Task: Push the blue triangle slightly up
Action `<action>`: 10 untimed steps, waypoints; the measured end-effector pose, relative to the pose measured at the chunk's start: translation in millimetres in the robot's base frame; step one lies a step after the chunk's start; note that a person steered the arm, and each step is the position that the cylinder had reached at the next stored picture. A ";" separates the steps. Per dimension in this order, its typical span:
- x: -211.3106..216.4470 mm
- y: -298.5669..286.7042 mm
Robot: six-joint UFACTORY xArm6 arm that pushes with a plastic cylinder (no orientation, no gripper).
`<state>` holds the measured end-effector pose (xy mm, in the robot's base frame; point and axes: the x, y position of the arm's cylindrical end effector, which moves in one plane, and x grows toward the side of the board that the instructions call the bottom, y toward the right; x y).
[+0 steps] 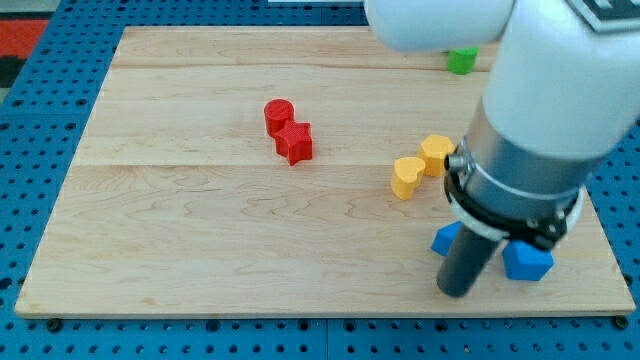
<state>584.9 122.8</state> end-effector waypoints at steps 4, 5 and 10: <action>-90.9 -14.9; -114.3 -14.9; -124.5 94.1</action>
